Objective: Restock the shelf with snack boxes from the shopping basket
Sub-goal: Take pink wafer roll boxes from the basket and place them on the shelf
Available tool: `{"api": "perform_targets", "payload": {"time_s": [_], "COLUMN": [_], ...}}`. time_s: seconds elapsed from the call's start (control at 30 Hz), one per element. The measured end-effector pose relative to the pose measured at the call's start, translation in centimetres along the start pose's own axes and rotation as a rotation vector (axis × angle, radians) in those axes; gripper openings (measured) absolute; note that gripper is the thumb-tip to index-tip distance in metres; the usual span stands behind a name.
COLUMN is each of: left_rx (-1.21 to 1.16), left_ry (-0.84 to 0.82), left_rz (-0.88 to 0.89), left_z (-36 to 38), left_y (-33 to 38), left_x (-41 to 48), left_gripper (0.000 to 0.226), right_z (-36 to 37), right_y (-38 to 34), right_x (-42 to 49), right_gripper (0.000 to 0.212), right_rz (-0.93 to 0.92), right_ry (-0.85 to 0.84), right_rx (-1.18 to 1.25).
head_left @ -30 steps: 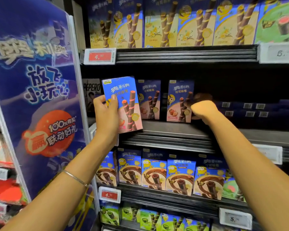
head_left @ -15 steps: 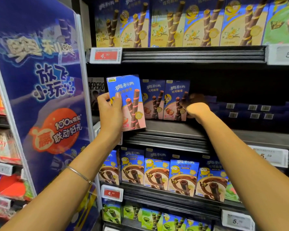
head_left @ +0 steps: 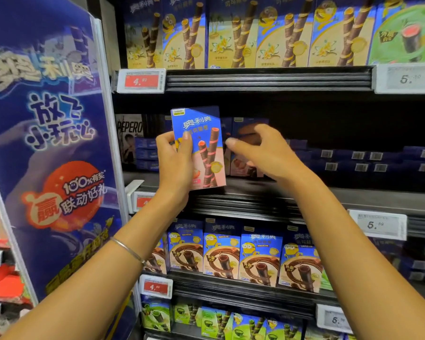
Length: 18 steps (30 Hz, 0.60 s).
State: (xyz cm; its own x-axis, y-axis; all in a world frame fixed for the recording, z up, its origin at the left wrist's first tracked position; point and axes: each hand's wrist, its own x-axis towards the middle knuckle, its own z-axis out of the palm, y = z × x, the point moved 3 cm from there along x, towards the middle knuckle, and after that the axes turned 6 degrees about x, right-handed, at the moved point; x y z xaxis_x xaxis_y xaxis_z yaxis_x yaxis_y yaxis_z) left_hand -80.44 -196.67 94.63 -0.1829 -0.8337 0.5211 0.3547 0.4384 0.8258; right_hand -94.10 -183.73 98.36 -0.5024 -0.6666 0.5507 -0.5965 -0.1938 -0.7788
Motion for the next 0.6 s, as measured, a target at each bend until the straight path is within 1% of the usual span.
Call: {"api": "perform_targets", "payload": {"time_s": [0.03,0.1,0.17,0.23,0.27,0.33,0.43,0.5,0.6], "left_rx": [-0.018,-0.037,-0.031,-0.004,0.017,0.111,0.451,0.659,0.790], "left_ry": [-0.014,-0.038,-0.077,-0.134,-0.162,-0.191,-0.149,-0.087,-0.018], "left_rz": [0.001,0.007,0.024,0.023,0.013,0.019,0.098,0.091,-0.021], "left_z": [0.7,1.9,3.1,4.1,4.4,4.5,3.2,2.0,0.6], "left_y": [0.0,0.2,0.2,0.4,0.5,0.8,0.4,-0.1,-0.9], "left_x": [-0.2,-0.5,-0.9,-1.2,-1.3,-1.2,0.1,1.1,2.6], "left_gripper": [0.020,0.018,0.015,0.014,0.017,0.036,0.063,0.077,0.101], "right_z": [0.5,0.9,0.4,-0.6,-1.4,-3.1,-6.3,-8.4,-11.0], "right_y": [-0.1,-0.1,0.2,0.6,0.8,1.3,2.5,3.7,5.9], "right_x": [-0.4,-0.9,-1.0,-1.0,-0.9,-0.6,-0.2,0.0,0.5], "right_gripper": [0.050,0.046,0.040,0.035,0.032,0.029,0.018,0.013,0.024], "right_rz": [0.023,0.037,0.044,0.098,0.121,0.148,0.189,0.247,0.335], "right_ry": [-0.070,-0.127,-0.122,-0.118,-0.109,-0.059,0.038,0.100,0.192], "right_rx": [-0.005,-0.049,-0.070,0.017,0.057,0.061,0.046,0.040,-0.041]}}
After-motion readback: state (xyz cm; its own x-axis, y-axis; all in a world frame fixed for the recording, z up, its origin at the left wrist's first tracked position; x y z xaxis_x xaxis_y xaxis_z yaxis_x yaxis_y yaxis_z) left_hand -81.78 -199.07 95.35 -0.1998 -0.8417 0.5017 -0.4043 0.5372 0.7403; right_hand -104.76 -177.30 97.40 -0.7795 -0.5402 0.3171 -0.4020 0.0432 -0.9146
